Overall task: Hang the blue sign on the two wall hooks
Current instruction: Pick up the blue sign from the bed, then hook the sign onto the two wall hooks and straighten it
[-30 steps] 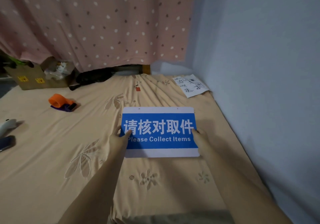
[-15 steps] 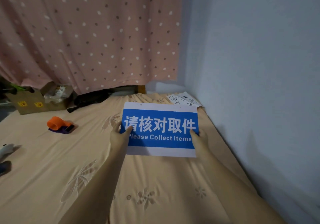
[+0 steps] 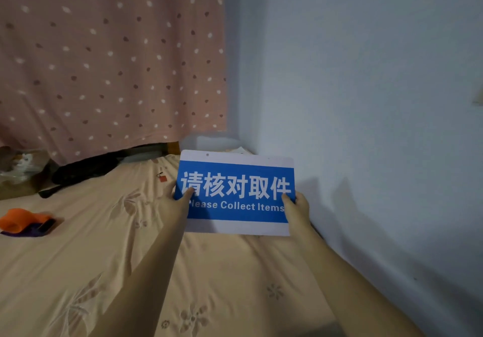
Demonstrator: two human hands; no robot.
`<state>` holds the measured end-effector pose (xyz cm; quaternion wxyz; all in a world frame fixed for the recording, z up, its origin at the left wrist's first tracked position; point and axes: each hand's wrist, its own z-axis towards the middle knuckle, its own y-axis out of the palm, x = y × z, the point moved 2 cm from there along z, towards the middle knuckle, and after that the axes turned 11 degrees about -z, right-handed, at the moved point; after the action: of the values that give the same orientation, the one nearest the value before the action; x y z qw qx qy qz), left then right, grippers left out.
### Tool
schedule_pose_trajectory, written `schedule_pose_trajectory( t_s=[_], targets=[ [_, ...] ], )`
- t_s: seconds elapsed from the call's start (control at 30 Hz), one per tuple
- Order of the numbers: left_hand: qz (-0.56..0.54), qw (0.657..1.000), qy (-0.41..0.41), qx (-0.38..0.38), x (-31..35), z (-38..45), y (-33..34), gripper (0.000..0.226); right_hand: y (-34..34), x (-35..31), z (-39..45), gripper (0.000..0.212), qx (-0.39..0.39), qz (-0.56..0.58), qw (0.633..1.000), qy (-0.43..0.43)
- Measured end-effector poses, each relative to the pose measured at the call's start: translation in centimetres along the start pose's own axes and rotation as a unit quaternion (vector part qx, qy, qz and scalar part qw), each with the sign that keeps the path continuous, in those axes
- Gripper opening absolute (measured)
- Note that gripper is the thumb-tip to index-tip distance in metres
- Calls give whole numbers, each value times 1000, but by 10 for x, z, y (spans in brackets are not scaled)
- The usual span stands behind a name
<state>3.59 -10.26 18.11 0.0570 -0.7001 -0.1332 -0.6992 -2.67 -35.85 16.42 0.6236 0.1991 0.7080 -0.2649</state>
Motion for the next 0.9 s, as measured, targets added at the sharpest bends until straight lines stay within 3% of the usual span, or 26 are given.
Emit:
schedule_pose_trajectory(
  t_s=[0.4, 0.57, 0.9],
  targets=[
    [20, 990, 64, -127, 16, -16, 56, 42, -71, -8, -33, 22, 116, 40, 992, 2],
    [0, 980, 70, -185, 23, -39, 80, 44, -108, -17, -60, 7, 174, 55, 983, -24],
    [-37, 948, 130, -288, 45, -109, 129, 42, -184, -33, -129, 2, 336, 27, 938, -75]
  ],
)
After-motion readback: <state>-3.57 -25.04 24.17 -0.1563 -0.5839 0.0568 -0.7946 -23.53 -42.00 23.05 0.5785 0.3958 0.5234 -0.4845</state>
